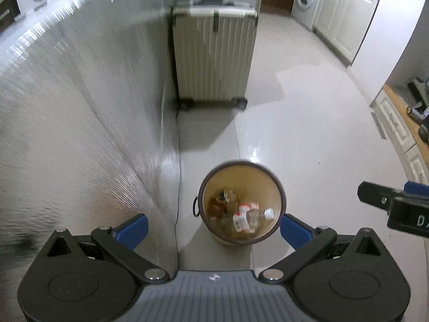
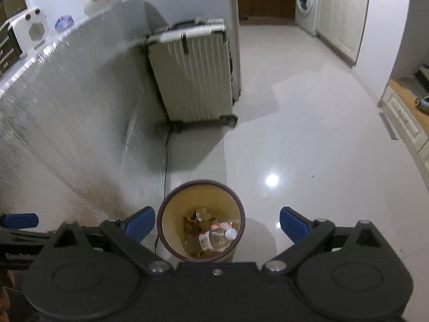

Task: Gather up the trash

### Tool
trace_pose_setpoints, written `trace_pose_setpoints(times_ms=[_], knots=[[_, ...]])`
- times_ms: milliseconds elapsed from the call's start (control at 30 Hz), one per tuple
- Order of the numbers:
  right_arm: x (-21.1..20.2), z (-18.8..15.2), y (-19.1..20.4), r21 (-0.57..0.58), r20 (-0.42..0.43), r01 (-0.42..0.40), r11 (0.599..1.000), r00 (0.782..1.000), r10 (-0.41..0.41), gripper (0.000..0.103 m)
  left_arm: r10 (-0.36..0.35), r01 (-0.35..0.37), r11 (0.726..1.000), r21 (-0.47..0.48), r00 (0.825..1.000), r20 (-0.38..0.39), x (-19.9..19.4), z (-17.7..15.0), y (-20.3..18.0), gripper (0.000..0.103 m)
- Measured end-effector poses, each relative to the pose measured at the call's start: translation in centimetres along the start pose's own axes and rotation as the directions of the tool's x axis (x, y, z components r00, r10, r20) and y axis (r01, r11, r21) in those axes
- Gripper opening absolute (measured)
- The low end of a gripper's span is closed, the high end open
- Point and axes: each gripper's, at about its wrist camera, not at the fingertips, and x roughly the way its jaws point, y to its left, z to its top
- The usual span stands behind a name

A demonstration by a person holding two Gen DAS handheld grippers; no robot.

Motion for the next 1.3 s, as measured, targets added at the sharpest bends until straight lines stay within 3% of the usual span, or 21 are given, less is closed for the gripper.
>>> trace_pose_setpoints(times_ms=[367, 467, 767, 1300], knots=[[-7.3, -0.5, 0.5, 0.021, 0.076, 0.018, 1.000, 0.997, -0.020, 0.100, 0.007, -0.009, 1.000, 0.020, 0.992, 0.125, -8.4, -1.0, 1.2, 0.103], [-8.7, -0.8, 0.9, 0.027, 0.084, 0.020, 0.999, 0.996, -0.022, 0.100, -0.060, 0.060, 0.998, 0.008, 0.990, 0.126, -9.7, -1.4, 1.9, 0.103], [-13.3, -1.7, 2.4, 0.024, 0.129, 0.027, 0.999, 0.991, -0.030, 0.100, -0.031, 0.027, 0.999, 0.024, 0.981, 0.190, -14.3, -2.6, 3.2, 0.103], [-16.7, -3.0, 5.3, -0.012, 0.130, 0.037, 0.999, 0.991, -0.035, 0.100, 0.029, -0.028, 1.000, -0.009, 0.987, 0.157, -16.3, -4.7, 6.2, 0.103]])
